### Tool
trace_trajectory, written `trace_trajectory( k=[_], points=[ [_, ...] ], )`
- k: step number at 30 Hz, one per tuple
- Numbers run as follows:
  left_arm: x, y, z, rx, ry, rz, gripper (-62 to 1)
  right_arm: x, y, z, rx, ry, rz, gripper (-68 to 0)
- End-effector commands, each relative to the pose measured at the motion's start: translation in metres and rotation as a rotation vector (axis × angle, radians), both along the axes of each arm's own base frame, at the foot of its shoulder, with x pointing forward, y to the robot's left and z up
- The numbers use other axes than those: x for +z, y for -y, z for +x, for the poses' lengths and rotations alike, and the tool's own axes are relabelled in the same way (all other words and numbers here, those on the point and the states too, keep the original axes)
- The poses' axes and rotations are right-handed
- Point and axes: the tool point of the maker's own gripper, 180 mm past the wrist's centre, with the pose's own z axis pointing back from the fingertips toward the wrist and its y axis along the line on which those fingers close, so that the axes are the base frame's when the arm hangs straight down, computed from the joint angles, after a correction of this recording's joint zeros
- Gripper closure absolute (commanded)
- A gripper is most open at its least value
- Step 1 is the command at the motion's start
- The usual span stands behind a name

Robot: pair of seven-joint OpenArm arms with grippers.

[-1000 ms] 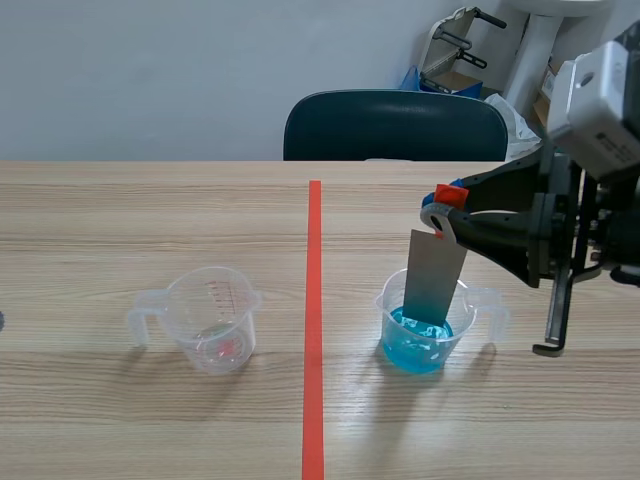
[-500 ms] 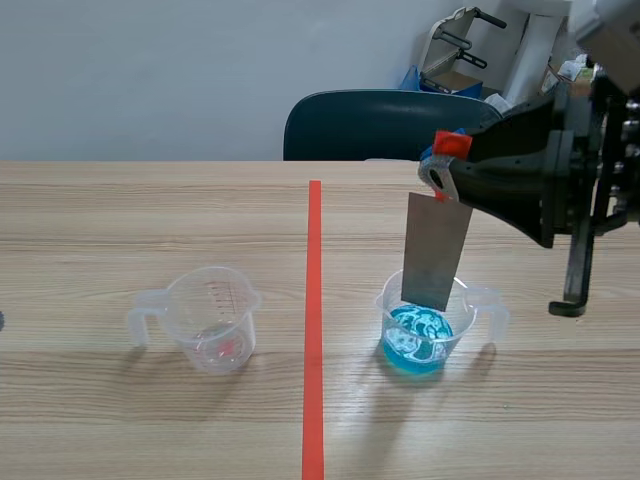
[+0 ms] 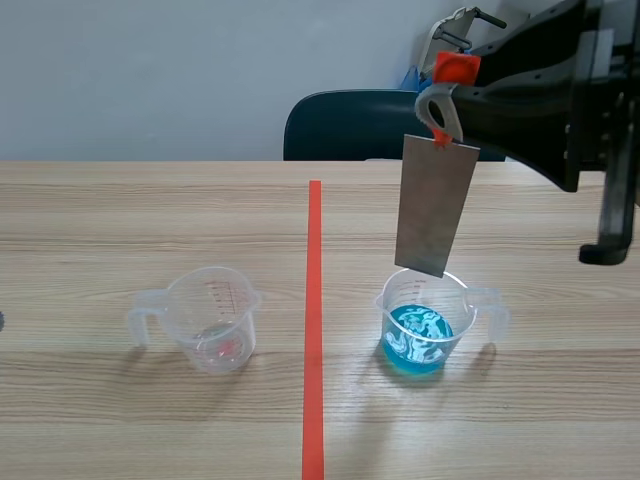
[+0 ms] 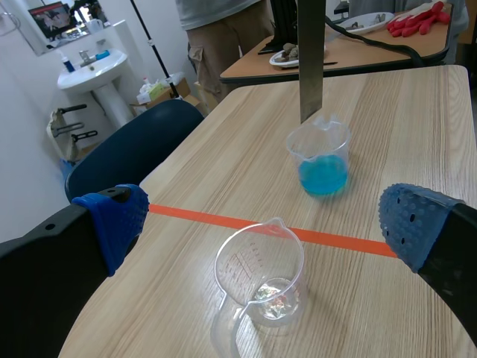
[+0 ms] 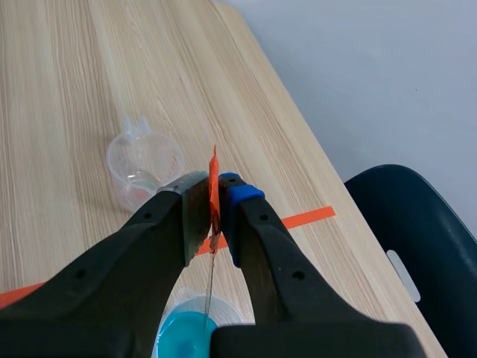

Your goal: Do the redox reaction experiment

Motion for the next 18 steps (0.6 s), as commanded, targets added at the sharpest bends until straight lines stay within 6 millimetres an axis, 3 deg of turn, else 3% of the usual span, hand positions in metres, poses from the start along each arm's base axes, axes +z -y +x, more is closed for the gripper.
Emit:
trace_trajectory(
  k=[1,18],
  points=[
    [0.007,0.003,0.001,0.000,0.020,-0.031,-62.3,0.010,-0.001,-0.002,0.013,0.019,0.007,-0.8],
    [0.007,0.003,0.001,0.000,0.019,-0.031,-62.3,0.023,0.004,-0.003,-0.010,-0.005,0.015,-0.8]
  ],
)
